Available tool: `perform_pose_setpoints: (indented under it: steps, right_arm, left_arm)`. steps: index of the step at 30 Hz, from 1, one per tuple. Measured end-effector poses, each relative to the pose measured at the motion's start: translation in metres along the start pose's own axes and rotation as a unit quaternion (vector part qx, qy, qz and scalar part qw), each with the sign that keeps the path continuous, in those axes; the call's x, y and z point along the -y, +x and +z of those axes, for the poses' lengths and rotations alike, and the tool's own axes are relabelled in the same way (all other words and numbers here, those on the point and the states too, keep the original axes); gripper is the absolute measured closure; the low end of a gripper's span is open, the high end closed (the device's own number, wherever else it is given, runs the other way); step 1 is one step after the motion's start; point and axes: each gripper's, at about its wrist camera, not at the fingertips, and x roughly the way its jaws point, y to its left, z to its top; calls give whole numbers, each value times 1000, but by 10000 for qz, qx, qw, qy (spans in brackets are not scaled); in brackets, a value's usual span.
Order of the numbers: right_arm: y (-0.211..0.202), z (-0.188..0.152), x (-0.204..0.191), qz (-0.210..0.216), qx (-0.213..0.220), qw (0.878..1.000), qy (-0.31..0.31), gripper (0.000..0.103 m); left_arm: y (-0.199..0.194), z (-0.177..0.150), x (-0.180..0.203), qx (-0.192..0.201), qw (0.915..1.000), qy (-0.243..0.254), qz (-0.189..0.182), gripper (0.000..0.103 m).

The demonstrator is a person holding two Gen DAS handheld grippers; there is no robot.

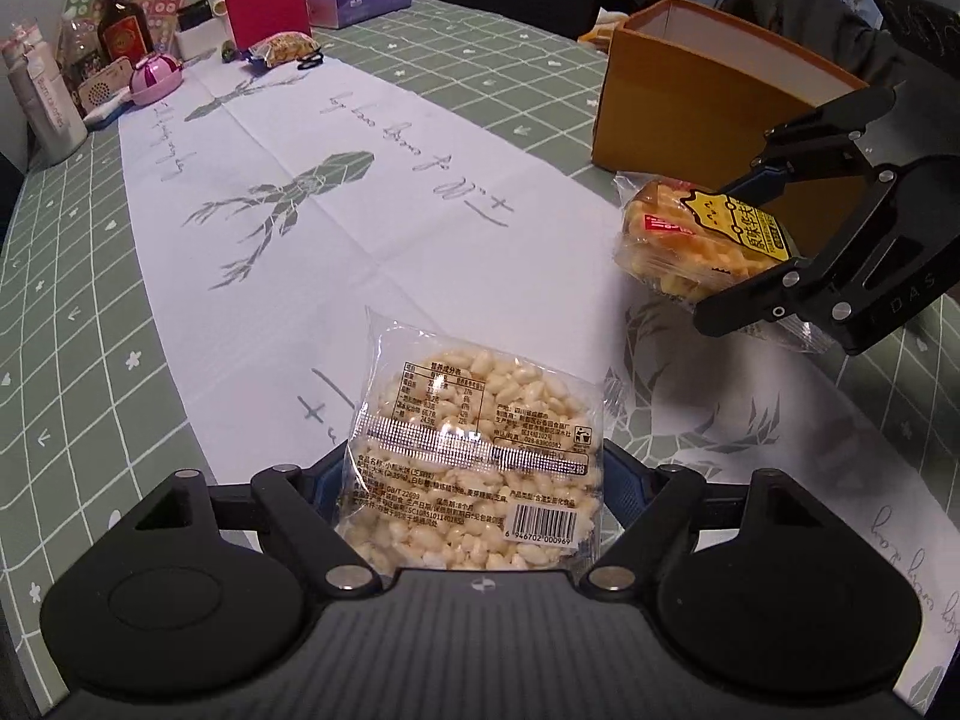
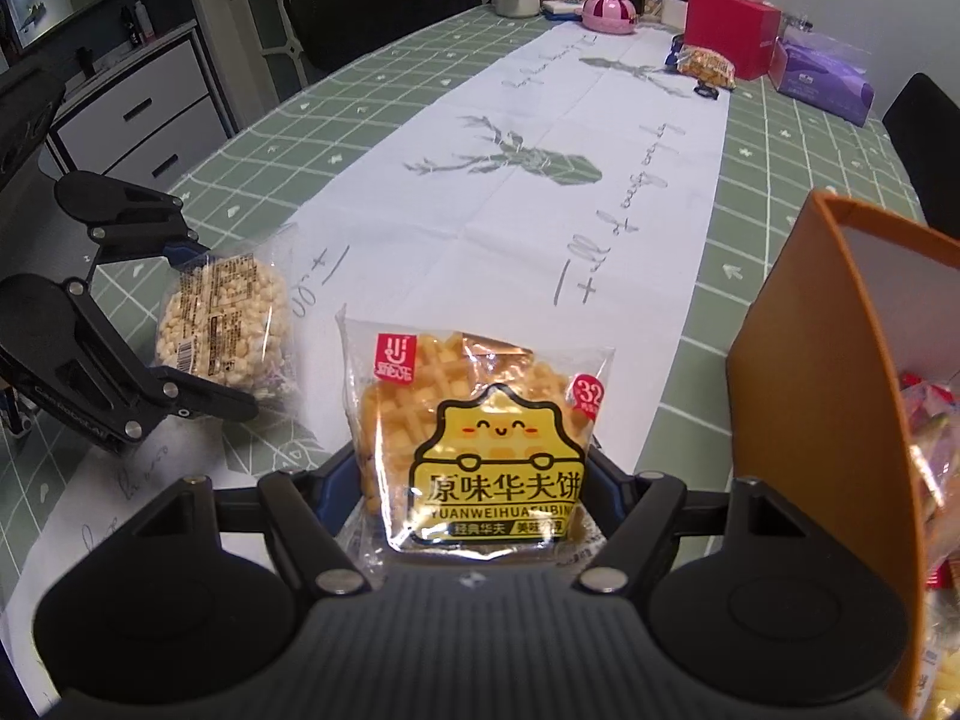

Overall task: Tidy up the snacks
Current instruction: 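Carry the peanut bag in the left gripper and waffle packet in the right gripper to the box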

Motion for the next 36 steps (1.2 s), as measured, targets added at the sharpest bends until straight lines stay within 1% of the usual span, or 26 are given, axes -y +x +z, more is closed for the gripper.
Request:
perform_pose_setpoints:
  steps: [5,13,18,24,30,33,36]
  right_arm:
    - [-27,9,5,-108,231,9996,118,31]
    - [-80,18,22,-429,675,9963,318,31]
    - [-108,18,38,-590,889,9931,490,31]
    - [-137,10,60,-716,1126,9878,804,31]
    - [-158,-3,87,-877,1303,9810,1143,31]
    - [-166,-11,97,-1068,1338,9774,1240,31]
    - [-174,-21,109,-1161,1394,9737,1381,31]
  left_arm:
    - [-18,22,10,278,9996,-83,13,10]
    - [-37,57,41,592,9982,-41,18,10]
    - [-46,80,63,771,9970,36,-56,10]
    - [-50,107,87,1014,9947,19,-161,10]
    - [-42,133,113,1168,9927,162,-246,10]
    - [-37,144,127,1212,9918,295,-272,10]
    - [-33,153,137,1260,9908,358,-334,10]
